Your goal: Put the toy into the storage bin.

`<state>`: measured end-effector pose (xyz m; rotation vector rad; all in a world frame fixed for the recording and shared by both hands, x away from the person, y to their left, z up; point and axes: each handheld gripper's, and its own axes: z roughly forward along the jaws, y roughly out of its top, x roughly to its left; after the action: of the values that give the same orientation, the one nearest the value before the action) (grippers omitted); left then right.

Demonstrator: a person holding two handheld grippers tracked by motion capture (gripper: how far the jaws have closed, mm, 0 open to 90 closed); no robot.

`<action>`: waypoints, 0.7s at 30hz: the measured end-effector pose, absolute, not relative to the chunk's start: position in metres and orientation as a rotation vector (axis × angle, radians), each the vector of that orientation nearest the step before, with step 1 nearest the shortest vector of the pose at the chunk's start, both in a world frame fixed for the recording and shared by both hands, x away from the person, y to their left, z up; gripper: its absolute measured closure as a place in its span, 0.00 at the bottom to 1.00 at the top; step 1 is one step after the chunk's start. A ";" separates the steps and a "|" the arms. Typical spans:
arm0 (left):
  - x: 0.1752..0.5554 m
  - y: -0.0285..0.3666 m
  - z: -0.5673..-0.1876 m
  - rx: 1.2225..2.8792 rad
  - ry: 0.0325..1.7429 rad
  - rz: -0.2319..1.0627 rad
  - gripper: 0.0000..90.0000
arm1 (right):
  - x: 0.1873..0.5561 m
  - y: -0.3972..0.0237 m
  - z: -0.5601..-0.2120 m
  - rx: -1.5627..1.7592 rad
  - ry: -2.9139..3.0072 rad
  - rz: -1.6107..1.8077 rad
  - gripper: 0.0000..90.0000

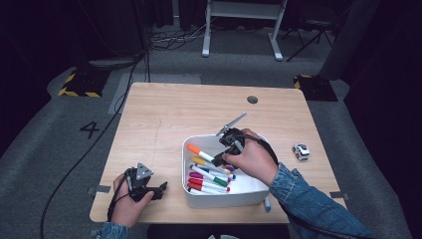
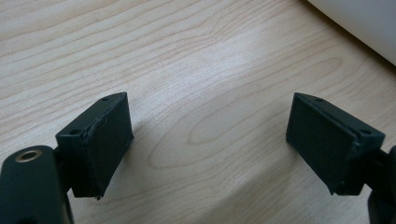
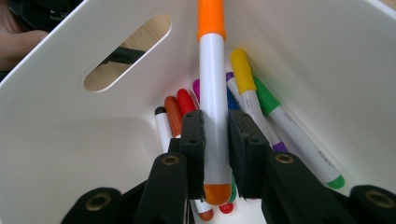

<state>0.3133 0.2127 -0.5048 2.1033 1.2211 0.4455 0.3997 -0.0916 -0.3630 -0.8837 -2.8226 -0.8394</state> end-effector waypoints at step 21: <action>0.315 0.213 -0.505 2.110 1.213 0.447 0.16 | 0.404 -0.080 -0.363 -0.918 -2.845 -0.834 0.85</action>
<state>0.3148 0.2131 -0.5047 2.1100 1.2133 0.4467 0.4038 -0.0802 -0.3634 -0.9176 -2.8454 -0.8344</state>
